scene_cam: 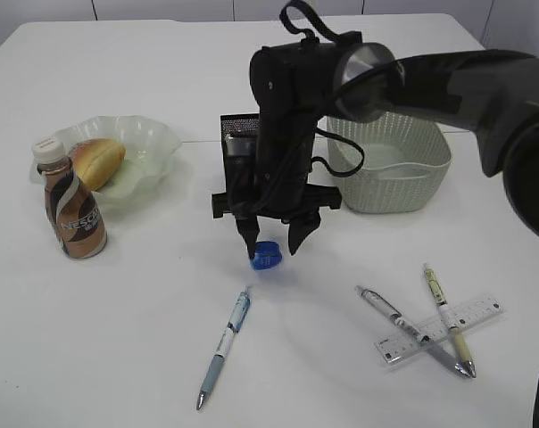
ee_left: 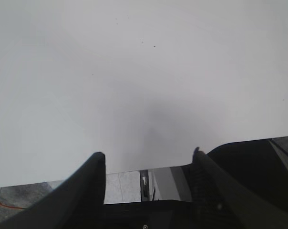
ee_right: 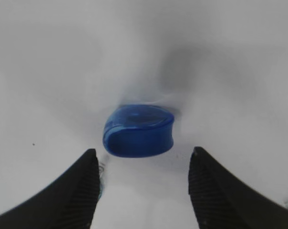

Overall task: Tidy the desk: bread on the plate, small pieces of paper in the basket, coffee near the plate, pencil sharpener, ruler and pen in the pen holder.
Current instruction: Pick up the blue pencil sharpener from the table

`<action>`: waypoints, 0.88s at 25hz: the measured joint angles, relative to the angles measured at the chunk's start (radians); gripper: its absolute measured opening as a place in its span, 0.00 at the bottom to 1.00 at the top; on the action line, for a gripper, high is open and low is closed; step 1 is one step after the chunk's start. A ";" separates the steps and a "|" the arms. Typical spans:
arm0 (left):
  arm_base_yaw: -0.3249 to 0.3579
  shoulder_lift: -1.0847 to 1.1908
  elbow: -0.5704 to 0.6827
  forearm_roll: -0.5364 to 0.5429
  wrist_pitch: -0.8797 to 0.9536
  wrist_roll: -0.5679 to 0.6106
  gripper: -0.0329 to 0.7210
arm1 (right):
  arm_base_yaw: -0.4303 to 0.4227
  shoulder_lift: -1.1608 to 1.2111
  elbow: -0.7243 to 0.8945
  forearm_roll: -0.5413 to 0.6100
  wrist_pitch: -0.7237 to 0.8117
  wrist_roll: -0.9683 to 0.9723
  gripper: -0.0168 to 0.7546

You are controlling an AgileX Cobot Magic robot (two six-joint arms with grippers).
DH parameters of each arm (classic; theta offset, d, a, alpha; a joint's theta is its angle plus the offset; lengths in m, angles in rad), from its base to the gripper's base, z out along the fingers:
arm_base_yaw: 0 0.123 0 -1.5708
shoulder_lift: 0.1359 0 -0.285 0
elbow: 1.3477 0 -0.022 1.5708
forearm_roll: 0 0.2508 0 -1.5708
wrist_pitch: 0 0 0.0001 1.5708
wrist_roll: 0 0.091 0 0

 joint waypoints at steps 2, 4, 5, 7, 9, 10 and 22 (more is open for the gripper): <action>0.000 0.000 0.000 0.000 0.000 0.000 0.60 | 0.000 0.008 0.000 0.000 0.000 0.002 0.59; 0.000 0.000 0.000 0.004 0.000 0.000 0.60 | 0.000 0.008 0.000 0.000 -0.005 0.002 0.59; 0.000 0.000 0.000 0.006 0.000 0.000 0.60 | 0.000 0.008 -0.002 0.000 -0.015 0.002 0.59; 0.000 0.000 0.000 0.006 0.000 0.000 0.60 | 0.000 0.008 -0.004 0.000 -0.029 0.002 0.59; 0.000 0.000 0.000 0.006 0.000 0.000 0.60 | 0.000 0.008 -0.004 0.002 -0.038 0.002 0.59; 0.000 0.000 0.000 0.008 0.000 0.000 0.60 | 0.000 0.008 -0.004 0.004 -0.040 0.002 0.59; 0.000 0.000 0.000 0.008 0.000 0.000 0.60 | 0.000 0.008 -0.004 0.004 -0.067 0.002 0.59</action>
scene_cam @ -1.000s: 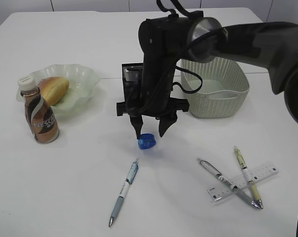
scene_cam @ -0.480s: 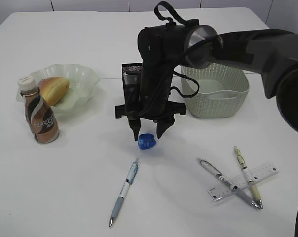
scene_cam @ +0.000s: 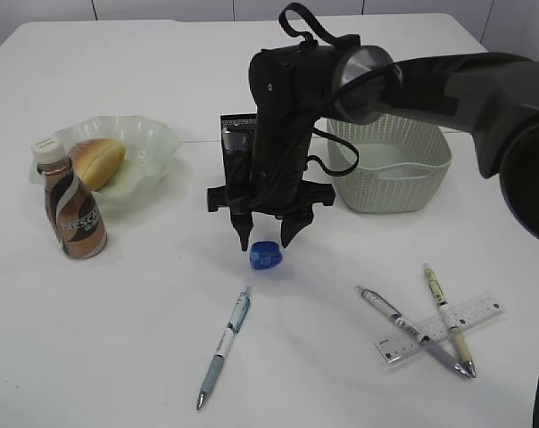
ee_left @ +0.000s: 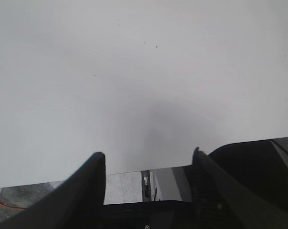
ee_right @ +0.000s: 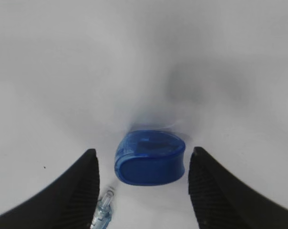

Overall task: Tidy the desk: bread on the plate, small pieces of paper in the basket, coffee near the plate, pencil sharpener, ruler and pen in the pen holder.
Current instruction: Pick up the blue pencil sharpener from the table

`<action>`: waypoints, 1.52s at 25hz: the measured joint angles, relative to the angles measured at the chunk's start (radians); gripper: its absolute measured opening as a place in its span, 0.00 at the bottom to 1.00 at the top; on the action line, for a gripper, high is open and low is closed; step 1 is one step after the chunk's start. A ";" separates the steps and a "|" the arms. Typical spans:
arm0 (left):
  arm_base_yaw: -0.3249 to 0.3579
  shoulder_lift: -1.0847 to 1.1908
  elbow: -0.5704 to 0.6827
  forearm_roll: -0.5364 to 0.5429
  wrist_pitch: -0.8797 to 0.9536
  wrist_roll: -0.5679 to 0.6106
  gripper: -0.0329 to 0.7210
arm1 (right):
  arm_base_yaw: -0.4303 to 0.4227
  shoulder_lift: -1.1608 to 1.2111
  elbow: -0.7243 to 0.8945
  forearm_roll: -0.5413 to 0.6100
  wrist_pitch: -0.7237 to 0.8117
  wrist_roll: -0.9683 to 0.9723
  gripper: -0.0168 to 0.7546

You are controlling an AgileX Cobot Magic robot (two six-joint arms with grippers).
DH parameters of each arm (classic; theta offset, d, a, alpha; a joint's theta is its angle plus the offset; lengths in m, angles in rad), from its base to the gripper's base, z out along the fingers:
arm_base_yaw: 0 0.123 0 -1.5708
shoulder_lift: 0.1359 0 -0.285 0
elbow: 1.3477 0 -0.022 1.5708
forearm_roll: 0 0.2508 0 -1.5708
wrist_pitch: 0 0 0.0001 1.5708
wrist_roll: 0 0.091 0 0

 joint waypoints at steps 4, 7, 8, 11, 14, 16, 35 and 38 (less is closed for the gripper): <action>0.000 0.000 0.000 0.006 0.000 0.000 0.60 | 0.000 0.000 0.000 -0.003 -0.006 0.000 0.59; 0.000 0.000 0.000 0.006 0.000 0.000 0.60 | 0.000 0.000 0.000 -0.003 -0.013 0.000 0.59; 0.000 0.000 0.000 0.006 0.000 0.000 0.60 | 0.000 0.000 0.000 -0.003 -0.015 0.000 0.59; 0.000 0.000 0.000 0.006 0.000 0.000 0.60 | 0.000 0.000 0.000 -0.008 -0.018 0.000 0.59; 0.000 0.000 0.000 0.006 0.000 0.000 0.60 | 0.000 0.000 0.000 -0.012 -0.018 0.002 0.59; 0.000 0.000 0.000 0.006 0.000 0.000 0.60 | 0.000 0.000 0.000 -0.015 -0.019 0.004 0.59; 0.000 0.000 0.000 0.026 0.000 0.000 0.60 | 0.000 0.029 0.000 -0.015 0.004 0.010 0.59; 0.000 0.000 0.000 0.026 0.000 0.000 0.60 | 0.000 0.029 0.000 -0.015 0.001 0.010 0.59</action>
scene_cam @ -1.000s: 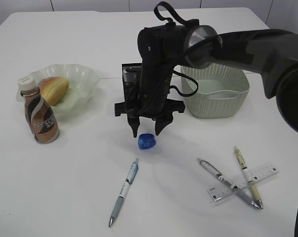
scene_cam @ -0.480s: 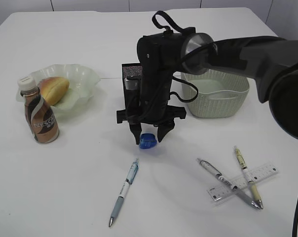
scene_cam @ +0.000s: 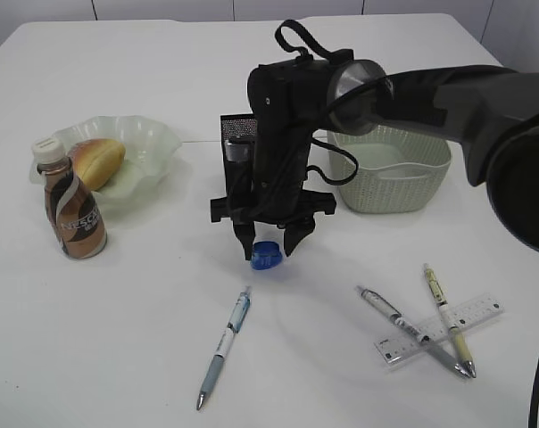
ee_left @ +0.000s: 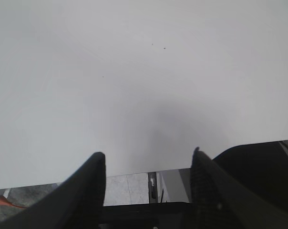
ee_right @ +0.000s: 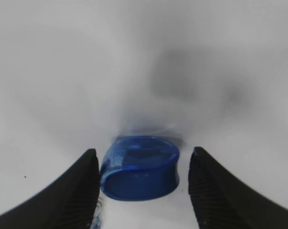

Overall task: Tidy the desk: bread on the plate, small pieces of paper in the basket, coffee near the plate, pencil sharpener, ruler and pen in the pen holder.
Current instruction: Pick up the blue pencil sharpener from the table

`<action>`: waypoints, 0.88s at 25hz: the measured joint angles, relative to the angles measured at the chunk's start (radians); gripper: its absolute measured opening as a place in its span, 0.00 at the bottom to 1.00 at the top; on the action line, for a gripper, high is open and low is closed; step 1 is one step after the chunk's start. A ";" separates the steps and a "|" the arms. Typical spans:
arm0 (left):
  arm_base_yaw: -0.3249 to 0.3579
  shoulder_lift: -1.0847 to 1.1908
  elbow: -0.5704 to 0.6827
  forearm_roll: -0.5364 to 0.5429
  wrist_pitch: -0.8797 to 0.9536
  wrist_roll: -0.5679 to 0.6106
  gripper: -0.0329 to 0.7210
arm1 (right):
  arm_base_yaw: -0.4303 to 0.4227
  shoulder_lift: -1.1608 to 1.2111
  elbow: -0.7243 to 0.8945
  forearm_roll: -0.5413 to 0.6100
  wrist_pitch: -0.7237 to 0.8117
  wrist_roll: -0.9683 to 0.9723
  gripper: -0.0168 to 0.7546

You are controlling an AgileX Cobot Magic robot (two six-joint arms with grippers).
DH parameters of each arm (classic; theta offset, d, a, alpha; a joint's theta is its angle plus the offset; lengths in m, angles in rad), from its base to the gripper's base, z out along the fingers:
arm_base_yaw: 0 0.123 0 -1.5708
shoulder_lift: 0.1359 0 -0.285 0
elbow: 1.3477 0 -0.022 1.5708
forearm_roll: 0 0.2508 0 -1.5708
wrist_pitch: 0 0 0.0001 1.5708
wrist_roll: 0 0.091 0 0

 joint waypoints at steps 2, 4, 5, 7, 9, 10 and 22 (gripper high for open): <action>0.000 0.000 0.000 0.000 0.000 0.000 0.60 | 0.000 0.000 0.000 0.000 0.000 0.002 0.59; 0.000 0.000 0.000 0.000 0.000 0.000 0.60 | 0.000 0.000 0.000 0.000 0.000 0.002 0.59; 0.000 0.000 0.000 0.000 0.000 0.000 0.60 | 0.000 0.000 0.000 0.000 0.000 0.002 0.59; 0.000 0.000 0.000 0.000 0.000 0.000 0.60 | 0.000 0.000 0.000 0.000 0.000 0.002 0.59; 0.000 0.000 0.000 0.000 0.000 0.000 0.60 | 0.000 0.000 0.000 0.000 0.000 0.002 0.59; 0.000 0.000 0.000 0.000 0.000 0.000 0.60 | 0.000 0.000 0.000 0.000 0.000 0.002 0.59; 0.000 0.000 0.000 0.000 0.000 0.000 0.60 | 0.000 0.006 -0.001 0.008 0.004 0.002 0.59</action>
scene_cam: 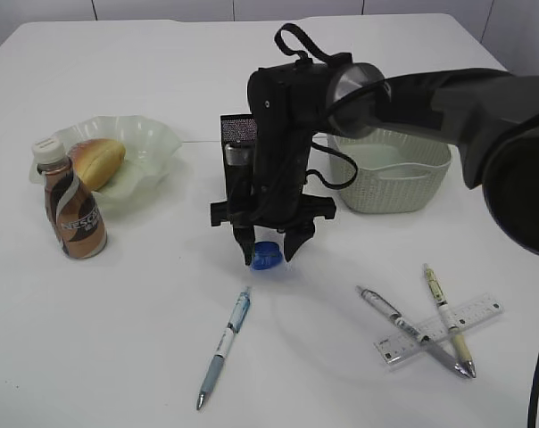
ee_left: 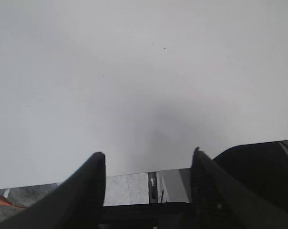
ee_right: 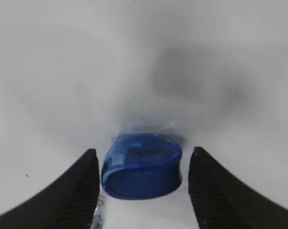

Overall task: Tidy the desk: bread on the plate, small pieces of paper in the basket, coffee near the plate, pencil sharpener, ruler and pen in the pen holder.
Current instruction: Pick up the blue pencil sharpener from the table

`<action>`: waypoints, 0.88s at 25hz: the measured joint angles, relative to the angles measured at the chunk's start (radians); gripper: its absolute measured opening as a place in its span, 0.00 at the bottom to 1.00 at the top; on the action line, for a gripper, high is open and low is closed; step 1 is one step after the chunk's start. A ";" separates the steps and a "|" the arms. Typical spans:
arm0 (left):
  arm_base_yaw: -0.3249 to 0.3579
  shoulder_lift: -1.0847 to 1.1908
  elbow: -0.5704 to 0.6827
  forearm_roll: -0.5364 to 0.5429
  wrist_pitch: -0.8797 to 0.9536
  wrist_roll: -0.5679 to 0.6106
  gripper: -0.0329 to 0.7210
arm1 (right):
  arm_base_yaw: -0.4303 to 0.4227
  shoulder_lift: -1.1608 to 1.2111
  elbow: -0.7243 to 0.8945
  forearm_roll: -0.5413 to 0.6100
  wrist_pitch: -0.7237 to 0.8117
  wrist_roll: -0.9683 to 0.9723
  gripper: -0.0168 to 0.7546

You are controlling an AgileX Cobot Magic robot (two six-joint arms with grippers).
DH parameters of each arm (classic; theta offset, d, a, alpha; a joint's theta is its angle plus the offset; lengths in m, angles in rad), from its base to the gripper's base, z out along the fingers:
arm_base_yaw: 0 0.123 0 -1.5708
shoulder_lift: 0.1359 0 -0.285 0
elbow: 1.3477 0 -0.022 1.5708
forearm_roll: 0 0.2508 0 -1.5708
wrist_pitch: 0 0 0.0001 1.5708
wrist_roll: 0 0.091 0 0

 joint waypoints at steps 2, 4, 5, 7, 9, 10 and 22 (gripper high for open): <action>0.000 0.000 0.000 0.000 0.000 0.000 0.60 | 0.000 0.012 0.000 0.006 0.018 0.000 0.59; 0.000 0.000 0.000 0.000 0.000 0.000 0.60 | 0.000 0.029 0.000 0.013 0.034 0.000 0.59; 0.000 0.000 0.000 0.000 0.000 0.000 0.60 | 0.000 0.033 0.000 0.013 0.039 0.000 0.59; 0.000 0.000 0.000 0.000 0.000 0.000 0.60 | 0.000 0.035 0.000 0.017 0.039 0.000 0.59; 0.000 0.000 0.000 0.000 0.000 0.000 0.60 | 0.000 0.035 0.000 0.018 0.039 0.000 0.59; 0.000 0.000 0.000 0.000 0.000 0.000 0.60 | 0.000 0.035 0.000 0.018 0.039 0.002 0.59; 0.000 0.000 0.000 0.005 0.000 0.000 0.60 | 0.000 0.035 -0.001 0.014 0.002 -0.005 0.59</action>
